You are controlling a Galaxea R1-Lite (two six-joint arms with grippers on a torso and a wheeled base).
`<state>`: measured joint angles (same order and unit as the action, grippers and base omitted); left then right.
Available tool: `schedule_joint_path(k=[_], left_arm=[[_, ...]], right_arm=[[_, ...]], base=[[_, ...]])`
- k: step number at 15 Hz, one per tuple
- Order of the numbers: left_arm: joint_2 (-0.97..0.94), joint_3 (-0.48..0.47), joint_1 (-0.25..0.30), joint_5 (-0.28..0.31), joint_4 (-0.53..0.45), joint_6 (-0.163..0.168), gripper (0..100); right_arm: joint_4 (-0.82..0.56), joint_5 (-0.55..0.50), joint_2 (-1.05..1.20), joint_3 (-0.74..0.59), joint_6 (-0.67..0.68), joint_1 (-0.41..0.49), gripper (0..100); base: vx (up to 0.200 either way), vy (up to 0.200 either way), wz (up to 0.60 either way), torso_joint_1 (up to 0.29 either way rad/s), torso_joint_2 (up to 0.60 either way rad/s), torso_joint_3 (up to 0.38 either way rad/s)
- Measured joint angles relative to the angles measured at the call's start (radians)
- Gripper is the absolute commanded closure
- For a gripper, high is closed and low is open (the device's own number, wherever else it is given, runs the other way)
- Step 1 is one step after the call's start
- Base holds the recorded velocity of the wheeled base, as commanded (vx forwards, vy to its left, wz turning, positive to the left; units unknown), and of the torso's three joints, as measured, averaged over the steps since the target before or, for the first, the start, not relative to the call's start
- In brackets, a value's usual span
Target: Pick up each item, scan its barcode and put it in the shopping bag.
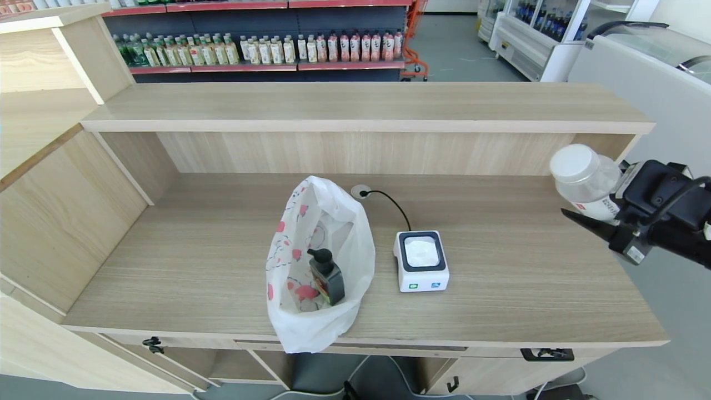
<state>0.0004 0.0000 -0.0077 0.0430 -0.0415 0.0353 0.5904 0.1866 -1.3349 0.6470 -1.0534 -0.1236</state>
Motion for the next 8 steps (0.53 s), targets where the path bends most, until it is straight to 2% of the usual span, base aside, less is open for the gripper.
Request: schedule_joint_path(k=[1, 5, 8], left_arm=[[0.0, 0.0, 0.0, 0.0, 0.0, 0.0, 0], [0.0, 0.0, -0.001, 0.0, 0.0, -0.005, 0], [0.0, 0.0, 0.001, 0.0, 0.0, -0.004, 0]], right_arm=[[0.005, 0.0, -0.016, 0.004, 0.0, -0.017, 100], [0.136, 0.015, -0.104, 0.007, -0.002, -0.075, 100], [0.265, 0.067, -0.193, 0.006, -0.002, -0.102, 100]], base=[[0.0, 0.2, 0.0, 0.002, 0.0, 0.002], [0.0, 0.0, 0.0, 0.0, 0.0, 0.0], [0.0, 0.0, 0.0, 0.0, 0.0, 0.0]])
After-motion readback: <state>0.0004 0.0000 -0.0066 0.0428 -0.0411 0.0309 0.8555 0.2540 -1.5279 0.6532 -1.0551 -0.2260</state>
